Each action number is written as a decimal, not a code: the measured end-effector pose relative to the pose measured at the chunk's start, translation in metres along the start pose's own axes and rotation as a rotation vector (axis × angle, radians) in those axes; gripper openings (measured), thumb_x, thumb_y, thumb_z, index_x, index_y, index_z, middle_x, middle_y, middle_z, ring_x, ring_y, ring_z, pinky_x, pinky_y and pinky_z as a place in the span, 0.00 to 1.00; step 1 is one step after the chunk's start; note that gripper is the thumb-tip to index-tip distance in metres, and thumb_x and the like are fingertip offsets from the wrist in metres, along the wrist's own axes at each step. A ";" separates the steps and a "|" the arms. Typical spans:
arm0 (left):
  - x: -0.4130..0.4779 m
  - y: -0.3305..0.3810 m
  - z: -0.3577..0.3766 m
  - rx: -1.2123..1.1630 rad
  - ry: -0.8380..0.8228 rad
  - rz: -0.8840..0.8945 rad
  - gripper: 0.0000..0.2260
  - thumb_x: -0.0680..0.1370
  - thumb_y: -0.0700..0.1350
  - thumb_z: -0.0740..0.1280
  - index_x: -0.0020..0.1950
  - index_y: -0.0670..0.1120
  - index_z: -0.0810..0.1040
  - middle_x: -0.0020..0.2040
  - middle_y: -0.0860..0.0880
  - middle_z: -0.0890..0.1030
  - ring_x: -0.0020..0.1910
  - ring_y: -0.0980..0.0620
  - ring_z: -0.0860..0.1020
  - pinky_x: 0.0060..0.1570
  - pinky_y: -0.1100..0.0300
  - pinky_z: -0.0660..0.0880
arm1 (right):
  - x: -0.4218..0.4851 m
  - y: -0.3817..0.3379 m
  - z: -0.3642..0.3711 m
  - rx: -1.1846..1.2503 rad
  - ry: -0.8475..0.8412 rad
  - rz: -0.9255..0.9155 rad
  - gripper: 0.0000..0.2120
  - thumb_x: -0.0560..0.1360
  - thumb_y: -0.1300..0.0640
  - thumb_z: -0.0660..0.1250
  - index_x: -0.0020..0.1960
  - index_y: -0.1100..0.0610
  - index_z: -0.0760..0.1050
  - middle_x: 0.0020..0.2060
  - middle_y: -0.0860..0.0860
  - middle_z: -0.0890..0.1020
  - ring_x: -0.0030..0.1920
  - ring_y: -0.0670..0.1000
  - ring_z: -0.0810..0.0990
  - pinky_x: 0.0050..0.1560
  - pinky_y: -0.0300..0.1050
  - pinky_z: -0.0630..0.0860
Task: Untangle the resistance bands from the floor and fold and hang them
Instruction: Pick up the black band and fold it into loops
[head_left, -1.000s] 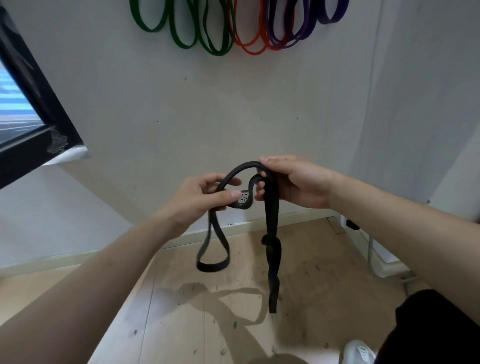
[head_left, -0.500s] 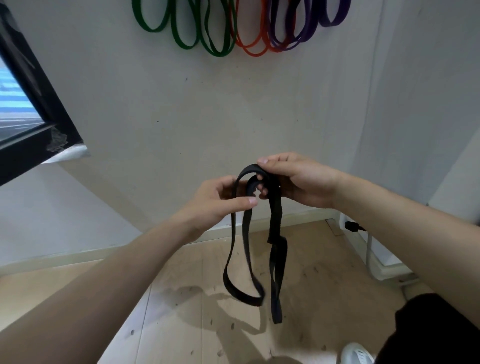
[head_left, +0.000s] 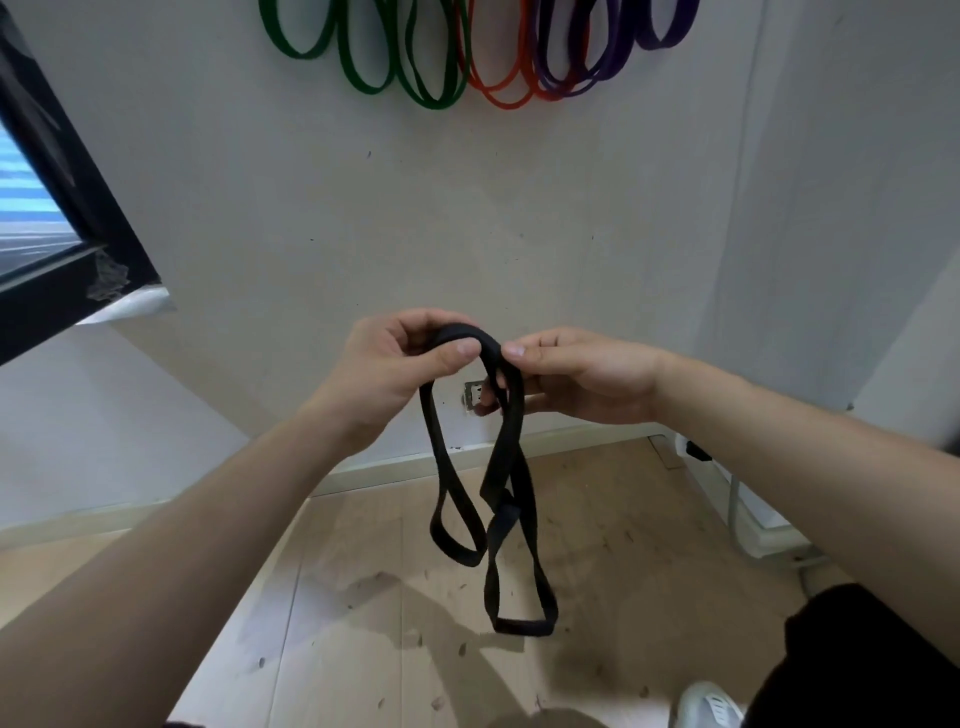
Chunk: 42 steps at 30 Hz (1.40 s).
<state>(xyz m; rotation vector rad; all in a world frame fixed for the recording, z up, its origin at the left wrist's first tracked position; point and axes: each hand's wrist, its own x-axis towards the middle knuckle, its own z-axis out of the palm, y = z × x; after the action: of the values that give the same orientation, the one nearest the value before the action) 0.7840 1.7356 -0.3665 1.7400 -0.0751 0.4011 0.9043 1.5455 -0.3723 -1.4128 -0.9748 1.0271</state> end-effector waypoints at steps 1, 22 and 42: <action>0.001 0.000 -0.002 -0.030 0.016 -0.007 0.11 0.71 0.44 0.73 0.52 0.44 0.83 0.45 0.51 0.85 0.46 0.54 0.82 0.50 0.62 0.77 | 0.002 0.002 0.001 -0.001 -0.016 0.014 0.14 0.80 0.49 0.61 0.50 0.59 0.77 0.52 0.57 0.82 0.60 0.57 0.81 0.68 0.54 0.73; -0.005 -0.027 -0.042 -0.036 0.058 -0.233 0.34 0.55 0.62 0.83 0.55 0.47 0.84 0.41 0.48 0.84 0.42 0.51 0.82 0.50 0.59 0.80 | 0.007 0.010 -0.011 0.106 0.227 -0.007 0.13 0.84 0.53 0.60 0.43 0.56 0.75 0.39 0.54 0.80 0.49 0.57 0.82 0.55 0.47 0.78; 0.000 0.000 0.013 0.053 0.061 -0.023 0.11 0.67 0.45 0.74 0.49 0.45 0.85 0.43 0.50 0.87 0.42 0.57 0.83 0.42 0.67 0.78 | 0.006 0.005 -0.003 -0.010 0.015 0.031 0.13 0.80 0.48 0.62 0.45 0.56 0.80 0.49 0.55 0.83 0.55 0.54 0.82 0.60 0.50 0.75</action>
<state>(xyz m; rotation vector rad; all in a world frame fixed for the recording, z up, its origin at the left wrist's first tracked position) 0.7865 1.7227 -0.3684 1.7777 -0.0010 0.4424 0.9094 1.5497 -0.3773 -1.4458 -0.9509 1.0336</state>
